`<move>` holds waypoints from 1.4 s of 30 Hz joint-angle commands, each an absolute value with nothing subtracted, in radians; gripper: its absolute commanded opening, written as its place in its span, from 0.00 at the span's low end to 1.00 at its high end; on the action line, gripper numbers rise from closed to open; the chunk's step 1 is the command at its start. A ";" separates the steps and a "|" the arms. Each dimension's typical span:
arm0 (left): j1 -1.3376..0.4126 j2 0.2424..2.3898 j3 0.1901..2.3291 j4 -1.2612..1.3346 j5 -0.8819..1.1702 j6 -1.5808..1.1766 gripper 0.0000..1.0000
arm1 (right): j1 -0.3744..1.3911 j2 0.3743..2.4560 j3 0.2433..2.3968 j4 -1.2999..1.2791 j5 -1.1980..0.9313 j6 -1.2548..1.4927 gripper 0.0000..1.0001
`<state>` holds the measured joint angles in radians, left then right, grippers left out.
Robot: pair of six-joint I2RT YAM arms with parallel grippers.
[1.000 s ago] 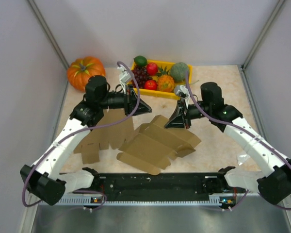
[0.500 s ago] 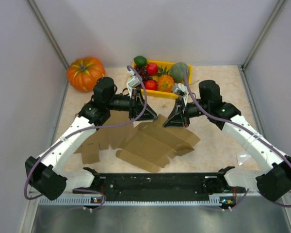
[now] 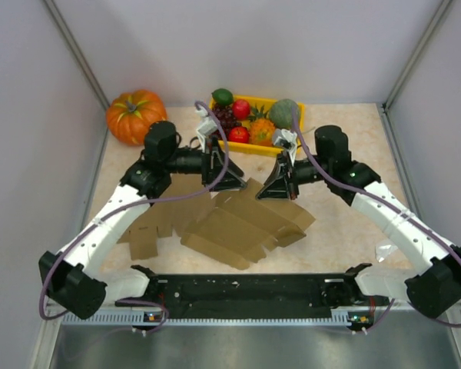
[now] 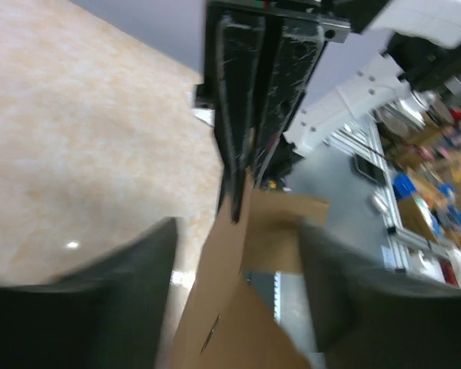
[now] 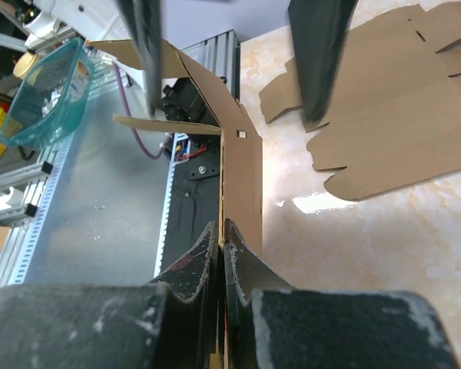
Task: Fold the paper box
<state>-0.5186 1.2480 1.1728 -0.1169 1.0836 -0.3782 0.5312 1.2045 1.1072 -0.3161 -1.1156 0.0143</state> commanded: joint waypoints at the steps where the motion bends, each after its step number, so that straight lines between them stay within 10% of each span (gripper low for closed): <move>1: -0.329 1.048 1.096 -0.100 0.967 -0.443 0.82 | 0.489 1.174 1.137 -0.267 -1.160 0.054 0.00; 14: -0.118 0.919 0.712 0.140 1.089 -0.564 0.30 | 0.407 1.152 1.140 -0.147 -1.281 0.201 0.00; 22: -0.140 0.971 0.563 0.600 1.210 -0.825 0.31 | 0.406 1.158 1.121 -0.111 -1.284 0.235 0.00; 31: -0.186 0.897 0.511 0.606 1.230 -0.847 0.69 | 0.406 1.180 1.103 -0.094 -1.253 0.245 0.00; 38: -0.196 0.865 0.489 0.607 1.238 -0.874 0.62 | 0.407 1.192 1.108 -0.090 -1.244 0.250 0.00; 42: -0.195 0.851 0.483 0.609 1.256 -0.890 0.75 | 0.406 1.193 1.100 -0.092 -1.232 0.250 0.00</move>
<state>-0.1917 0.8787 0.4923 0.5533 1.2205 -0.8680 0.4160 1.1919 1.1057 -0.1421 -1.2407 0.2470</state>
